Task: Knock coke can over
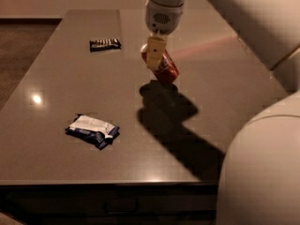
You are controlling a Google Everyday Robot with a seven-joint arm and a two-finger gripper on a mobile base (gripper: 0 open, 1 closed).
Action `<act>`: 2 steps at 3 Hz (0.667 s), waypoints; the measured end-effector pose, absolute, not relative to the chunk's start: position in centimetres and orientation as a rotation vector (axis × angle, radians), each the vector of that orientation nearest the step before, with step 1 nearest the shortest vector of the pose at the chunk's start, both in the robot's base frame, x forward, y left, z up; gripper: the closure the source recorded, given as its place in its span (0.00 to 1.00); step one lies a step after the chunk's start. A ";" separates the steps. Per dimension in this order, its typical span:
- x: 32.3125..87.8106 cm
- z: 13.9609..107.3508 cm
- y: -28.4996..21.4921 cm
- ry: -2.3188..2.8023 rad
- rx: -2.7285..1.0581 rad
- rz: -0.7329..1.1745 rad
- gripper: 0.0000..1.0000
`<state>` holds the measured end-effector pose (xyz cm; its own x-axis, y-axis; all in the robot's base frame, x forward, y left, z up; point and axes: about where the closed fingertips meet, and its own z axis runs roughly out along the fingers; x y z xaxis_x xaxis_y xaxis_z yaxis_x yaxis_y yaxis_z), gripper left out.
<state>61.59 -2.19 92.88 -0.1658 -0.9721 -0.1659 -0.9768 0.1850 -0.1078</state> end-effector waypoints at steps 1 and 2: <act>61.0 92.0 -1.3 2.228 -2.021 -0.038 0.52; 61.0 90.9 -0.5 2.213 -2.096 -0.092 0.29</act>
Offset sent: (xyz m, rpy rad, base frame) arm -0.0293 0.0075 -0.0308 -0.2687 0.1167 0.1630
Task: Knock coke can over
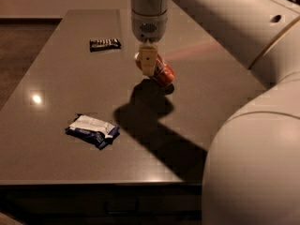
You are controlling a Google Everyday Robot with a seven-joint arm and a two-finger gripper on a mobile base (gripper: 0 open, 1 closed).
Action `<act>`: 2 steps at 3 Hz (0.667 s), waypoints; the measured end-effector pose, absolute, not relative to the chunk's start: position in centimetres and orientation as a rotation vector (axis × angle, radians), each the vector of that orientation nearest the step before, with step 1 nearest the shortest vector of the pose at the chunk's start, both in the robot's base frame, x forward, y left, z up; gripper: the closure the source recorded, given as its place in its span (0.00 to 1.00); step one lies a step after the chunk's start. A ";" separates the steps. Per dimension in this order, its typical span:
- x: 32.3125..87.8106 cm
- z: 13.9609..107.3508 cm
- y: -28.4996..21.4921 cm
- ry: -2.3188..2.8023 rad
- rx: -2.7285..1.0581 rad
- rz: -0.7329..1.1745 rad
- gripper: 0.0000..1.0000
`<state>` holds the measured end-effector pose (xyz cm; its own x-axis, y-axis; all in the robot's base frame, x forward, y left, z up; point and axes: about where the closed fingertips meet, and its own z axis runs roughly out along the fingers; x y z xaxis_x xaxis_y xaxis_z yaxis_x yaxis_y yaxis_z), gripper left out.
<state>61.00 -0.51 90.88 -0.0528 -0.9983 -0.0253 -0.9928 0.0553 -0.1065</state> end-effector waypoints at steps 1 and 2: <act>61.2 89.8 -0.1 2.213 -2.135 -0.126 0.05; 61.8 89.6 0.4 2.193 -2.122 -0.132 0.00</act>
Offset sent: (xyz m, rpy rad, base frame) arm 0.0022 0.0044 -0.0108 -0.0360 0.0052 0.0166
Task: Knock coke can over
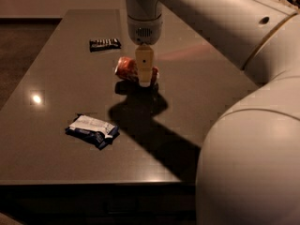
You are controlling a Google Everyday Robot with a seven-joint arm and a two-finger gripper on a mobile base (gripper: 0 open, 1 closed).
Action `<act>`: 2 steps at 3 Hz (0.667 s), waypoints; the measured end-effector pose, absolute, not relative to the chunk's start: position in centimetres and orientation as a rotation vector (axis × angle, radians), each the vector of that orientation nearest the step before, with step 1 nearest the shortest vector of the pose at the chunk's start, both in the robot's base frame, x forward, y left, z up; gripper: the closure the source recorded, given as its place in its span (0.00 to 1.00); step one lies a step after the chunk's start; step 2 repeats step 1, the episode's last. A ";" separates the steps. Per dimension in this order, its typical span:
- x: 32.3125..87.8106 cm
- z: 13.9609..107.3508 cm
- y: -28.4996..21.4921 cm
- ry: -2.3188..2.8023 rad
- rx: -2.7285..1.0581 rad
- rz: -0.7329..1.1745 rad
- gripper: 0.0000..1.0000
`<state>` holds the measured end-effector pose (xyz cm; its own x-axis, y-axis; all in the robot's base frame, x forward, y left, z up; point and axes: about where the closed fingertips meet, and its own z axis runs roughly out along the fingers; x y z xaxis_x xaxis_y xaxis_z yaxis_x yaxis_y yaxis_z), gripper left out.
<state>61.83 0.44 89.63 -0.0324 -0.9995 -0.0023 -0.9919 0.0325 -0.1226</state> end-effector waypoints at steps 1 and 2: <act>61.9 89.6 0.5 2.189 -2.119 -0.133 0.00; 61.9 89.6 0.5 2.189 -2.119 -0.133 0.00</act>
Offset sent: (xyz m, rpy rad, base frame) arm 0.0000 0.0000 0.0000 0.0000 0.0000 0.0000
